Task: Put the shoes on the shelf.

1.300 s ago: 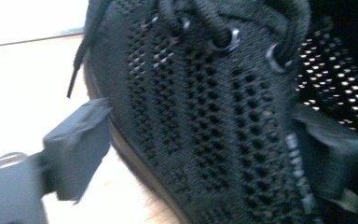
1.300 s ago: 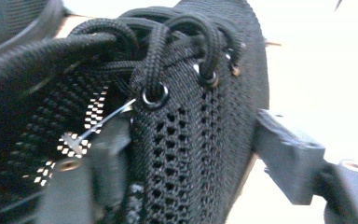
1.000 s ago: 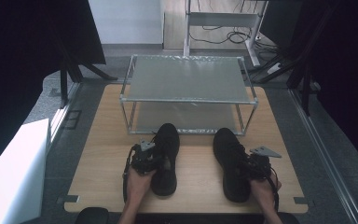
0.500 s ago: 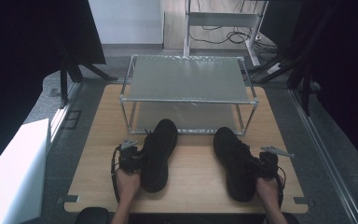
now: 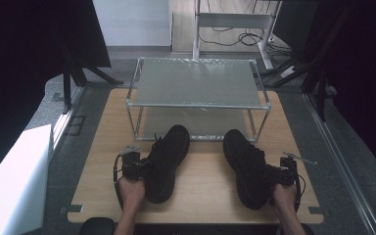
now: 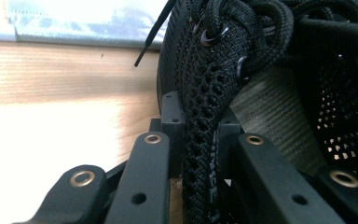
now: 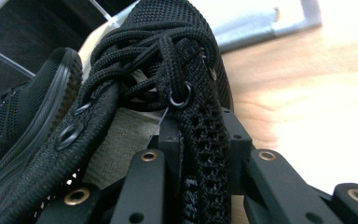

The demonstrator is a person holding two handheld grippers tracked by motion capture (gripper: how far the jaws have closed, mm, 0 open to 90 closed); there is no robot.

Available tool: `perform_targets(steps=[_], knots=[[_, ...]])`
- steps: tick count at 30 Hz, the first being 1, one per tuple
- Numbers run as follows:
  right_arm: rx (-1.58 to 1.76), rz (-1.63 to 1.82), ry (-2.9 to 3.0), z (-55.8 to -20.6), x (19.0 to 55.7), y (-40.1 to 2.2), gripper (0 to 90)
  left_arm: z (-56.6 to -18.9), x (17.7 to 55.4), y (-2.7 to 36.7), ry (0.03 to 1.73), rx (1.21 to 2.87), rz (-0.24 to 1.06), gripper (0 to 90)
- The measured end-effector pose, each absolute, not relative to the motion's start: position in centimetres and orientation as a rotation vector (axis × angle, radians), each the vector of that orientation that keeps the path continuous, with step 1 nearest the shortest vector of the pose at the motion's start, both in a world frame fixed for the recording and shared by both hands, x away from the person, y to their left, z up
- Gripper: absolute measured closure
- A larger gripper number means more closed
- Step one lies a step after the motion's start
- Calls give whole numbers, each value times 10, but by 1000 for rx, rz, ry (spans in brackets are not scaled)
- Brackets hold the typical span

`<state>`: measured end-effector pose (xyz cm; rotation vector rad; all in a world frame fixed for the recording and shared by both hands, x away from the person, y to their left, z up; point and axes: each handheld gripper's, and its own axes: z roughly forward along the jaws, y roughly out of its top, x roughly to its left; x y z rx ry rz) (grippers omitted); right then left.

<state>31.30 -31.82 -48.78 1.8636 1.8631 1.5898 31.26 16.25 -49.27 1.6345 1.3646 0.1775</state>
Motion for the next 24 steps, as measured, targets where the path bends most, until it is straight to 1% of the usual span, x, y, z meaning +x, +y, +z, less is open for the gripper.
perform_targets(steps=[10, 18, 24], knots=[[1792, 1705, 1876, -467, 314, -299, 747, -470, 302, 165, 1304, 1556, 134, 793], [1754, 1797, 1867, -449, 311, -290, 746, -457, 295, 164, 1265, 1516, 123, 793], [1743, 1850, 1860, -442, 308, -284, 746, -450, 288, 162, 1237, 1491, 103, 793]])
